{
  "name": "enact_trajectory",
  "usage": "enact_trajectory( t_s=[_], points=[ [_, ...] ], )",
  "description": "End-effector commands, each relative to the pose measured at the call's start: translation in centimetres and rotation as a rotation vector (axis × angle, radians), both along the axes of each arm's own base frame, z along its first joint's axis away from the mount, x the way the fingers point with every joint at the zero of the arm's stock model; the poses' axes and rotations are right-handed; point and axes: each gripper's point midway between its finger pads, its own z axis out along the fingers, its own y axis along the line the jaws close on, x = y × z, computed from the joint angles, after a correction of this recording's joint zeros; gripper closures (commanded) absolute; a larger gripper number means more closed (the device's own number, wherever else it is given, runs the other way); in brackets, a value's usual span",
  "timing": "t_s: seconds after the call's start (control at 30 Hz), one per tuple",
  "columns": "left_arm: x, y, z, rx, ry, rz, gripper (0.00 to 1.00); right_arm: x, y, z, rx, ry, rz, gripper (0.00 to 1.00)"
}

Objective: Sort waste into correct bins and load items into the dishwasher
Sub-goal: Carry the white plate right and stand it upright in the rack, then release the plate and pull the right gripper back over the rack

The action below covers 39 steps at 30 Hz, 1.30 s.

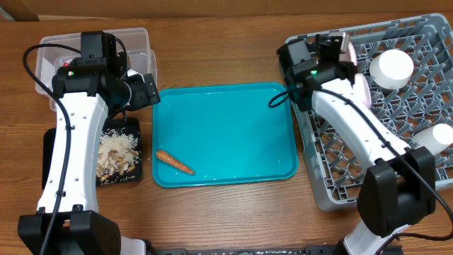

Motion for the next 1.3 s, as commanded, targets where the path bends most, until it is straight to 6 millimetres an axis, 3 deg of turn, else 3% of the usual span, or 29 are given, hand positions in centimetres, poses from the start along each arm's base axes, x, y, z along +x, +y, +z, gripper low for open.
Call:
enact_trajectory(
  t_s=[0.0, 0.07, 0.1, 0.17, 0.2, 0.5, 0.67, 0.7, 0.73, 0.8, 0.97, 1.1, 1.17, 1.27],
  points=[
    [0.3, 0.1, 1.3, 0.002, -0.041, 0.009, 0.06, 0.1, 2.8, 0.1, 0.018, -0.036, 0.054, 0.96],
    [0.3, 0.1, 1.4, -0.001, -0.043, 0.008, 0.06, -0.1, 4.5, 0.0, 0.021, -0.034, 0.093, 0.93],
    [0.3, 0.1, 1.4, -0.002, -0.043, 0.008, 0.06, -0.1, 5.1, 0.0, 0.022, -0.034, 0.109, 0.72],
    [0.3, 0.1, 1.4, -0.002, -0.041, 0.008, 0.06, -0.2, 5.9, -0.3, 0.039, -0.028, 0.130, 0.38],
    [0.3, 0.1, 1.3, -0.002, -0.039, 0.008, 0.06, -0.2, 6.1, -0.5, 0.052, -0.020, 0.136, 0.32],
    [0.1, 0.1, 1.3, -0.002, -0.034, 0.008, 0.06, -1.5, 5.8, -0.6, 0.094, 0.011, 0.119, 0.22],
    [0.1, 0.1, 1.2, -0.002, -0.030, 0.008, 0.06, -1.0, 5.1, 1.1, 0.318, -0.080, 0.116, 0.30],
    [0.0, 0.1, 1.2, -0.002, -0.030, 0.008, 0.06, -0.7, 4.6, 1.6, 0.364, -0.105, 0.114, 0.39],
    [0.0, 0.1, 1.2, -0.002, -0.029, 0.008, 0.06, -0.5, 4.1, 2.1, 0.415, -0.130, 0.110, 0.56],
    [0.0, 0.1, 1.2, -0.002, -0.029, 0.008, 0.06, 0.2, 2.7, 3.0, 0.541, -0.179, 0.104, 0.96],
    [0.1, 0.1, 1.3, -0.003, -0.031, 0.008, 0.05, 3.1, 0.1, 4.7, 0.850, -0.214, 0.235, 0.96],
    [0.1, 0.1, 1.2, -0.004, -0.029, 0.011, 0.05, 4.4, -4.6, 5.6, 0.937, -0.315, 0.212, 0.96],
    [0.1, 0.1, 1.2, -0.003, -0.029, 0.011, 0.05, 4.7, -6.4, 5.5, 0.965, -0.338, 0.202, 0.96],
    [0.1, 0.1, 1.2, -0.004, -0.028, 0.011, 0.05, 5.1, -6.7, 4.4, 1.020, -0.299, 0.254, 0.96]
  ],
)
